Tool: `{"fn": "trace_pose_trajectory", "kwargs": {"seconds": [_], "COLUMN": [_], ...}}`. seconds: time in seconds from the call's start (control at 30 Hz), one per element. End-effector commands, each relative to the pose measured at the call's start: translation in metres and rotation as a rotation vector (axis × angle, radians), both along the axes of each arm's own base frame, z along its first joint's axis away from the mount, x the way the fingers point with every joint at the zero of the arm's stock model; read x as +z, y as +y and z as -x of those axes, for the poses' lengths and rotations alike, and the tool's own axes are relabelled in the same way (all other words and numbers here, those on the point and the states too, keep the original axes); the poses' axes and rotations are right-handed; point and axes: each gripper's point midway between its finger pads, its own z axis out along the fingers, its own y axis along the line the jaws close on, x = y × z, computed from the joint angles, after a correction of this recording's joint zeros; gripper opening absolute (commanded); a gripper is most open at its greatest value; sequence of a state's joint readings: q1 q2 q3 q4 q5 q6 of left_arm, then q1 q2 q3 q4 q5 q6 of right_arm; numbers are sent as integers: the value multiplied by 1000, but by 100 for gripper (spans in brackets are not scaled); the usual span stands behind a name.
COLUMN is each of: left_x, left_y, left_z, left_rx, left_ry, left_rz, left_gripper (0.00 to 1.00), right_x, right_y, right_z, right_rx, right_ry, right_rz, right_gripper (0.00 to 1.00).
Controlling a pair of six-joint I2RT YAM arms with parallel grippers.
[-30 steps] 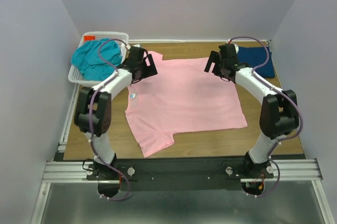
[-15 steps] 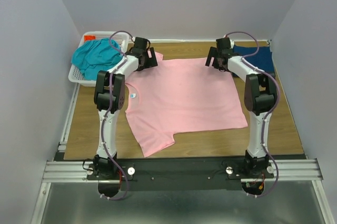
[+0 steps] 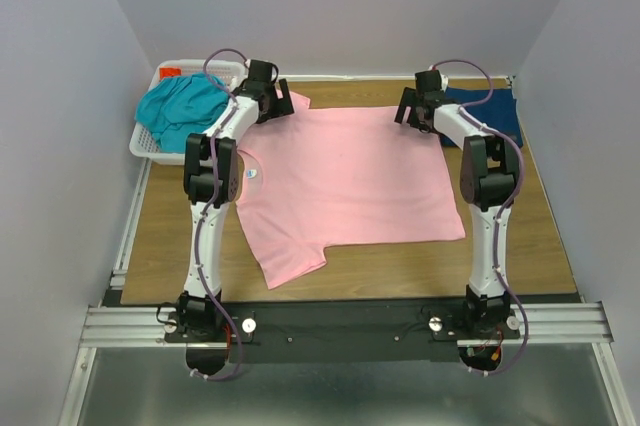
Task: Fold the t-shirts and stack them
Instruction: Flatten the tshirt out
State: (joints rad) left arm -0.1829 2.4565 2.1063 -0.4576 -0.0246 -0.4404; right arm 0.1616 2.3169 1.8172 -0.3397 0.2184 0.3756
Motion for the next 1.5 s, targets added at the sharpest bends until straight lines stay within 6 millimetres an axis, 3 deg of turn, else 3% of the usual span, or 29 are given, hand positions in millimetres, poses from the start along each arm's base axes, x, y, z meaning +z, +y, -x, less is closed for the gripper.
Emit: {"fn": "trace_pose_trajectory", "kwargs": {"seconds": [0.0, 0.17, 0.33, 0.43, 0.5, 0.53, 0.57, 0.7, 0.73, 0.77, 0.8, 0.83, 0.87, 0.9, 0.93, 0.97, 1.0, 1.03, 1.07, 1.13, 1.2, 1.23, 1.27, 1.33, 1.37, 1.47], "left_x": [-15, -18, -18, -4, 16, 16, 35, 64, 47, 76, 60, 62, 92, 93, 94, 93, 91, 66, 80, 67, 52, 33, 41, 36, 29, 17], "left_y": [0, -1, -1, -8, -13, -15, -14, -9, -8, -11, -11, -15, -17, -35, -35, -54, -49, -61, -69, -86, -74, -76, -78, -83, -87, -84], "left_z": [8, 6, 5, 0, -1, 1, 3, 29, 48, 58, 79, 93, 106, 126, 155, 177, 190, 228, 247, 295, 337, 370, 383, 412, 438, 472], "left_rx": [-55, -57, -56, -75, -74, -73, -64, -19, -14, -9, 4, -3, 0, -27, -16, -57, -35, -72, -75, -128, -66, -98, -69, -90, -136, -108], "left_ry": [58, 76, 83, 41, 9, 11, -17, -40, 1, -50, -5, -5, -62, -63, -59, -52, -45, 15, -13, 36, 92, 150, 143, 178, 215, 300], "left_rz": [-1, -3, -1, 37, 65, 67, 72, 58, 48, 39, 38, 34, 39, 35, 32, 36, 46, 30, 68, 69, 94, 77, 138, 176, 190, 219], "left_gripper": [98, 98, 98, 98, 98, 98, 98, 98, 98, 98, 98, 98, 98, 98, 98, 98, 98, 98, 98, 98, 98, 98, 98, 98, 98, 98], "right_x": [-15, -18, 0, 21, 36, 52, 59, 84, 84, 90, 89, 89, 93, 92, 96, 82, 95, 96, 96, 96, 95, 90, 96, 97, 96, 91], "right_y": [-13, -11, -17, -14, -10, -9, -6, -3, -3, -5, -5, -6, -5, -4, -4, -6, -6, -10, -10, -14, -15, -15, -13, -14, -14, -15], "right_z": [0, 1, -9, -11, -10, -7, -4, 21, 29, 43, 52, 61, 68, 88, 96, 114, 114, 131, 139, 160, 171, 179, 183, 188, 193, 200], "right_rx": [-36, -31, -25, 3, 36, 46, 65, 64, 52, 49, 44, 34, 18, 20, 6, -4, -11, -24, -40, -53, -59, -61, -55, -55, -59, -70], "right_ry": [27, 35, -7, -40, -58, -81, -87, -106, -99, -100, -91, -86, -88, -72, -79, -40, -69, -69, -67, -66, -65, -53, -68, -71, -71, -61], "right_rz": [2, -14, 35, 26, 17, 13, -3, -39, -52, -61, -68, -77, -105, -117, -138, -144, -153, -154, -166, -166, -177, -180, -196, -199, -200, -204], "right_gripper": [100, 100, 100, 100, 100, 100, 100, 100, 100, 100, 100, 100, 100, 100, 100, 100, 100, 100, 100, 100, 100, 100, 100, 100, 100, 100]}}
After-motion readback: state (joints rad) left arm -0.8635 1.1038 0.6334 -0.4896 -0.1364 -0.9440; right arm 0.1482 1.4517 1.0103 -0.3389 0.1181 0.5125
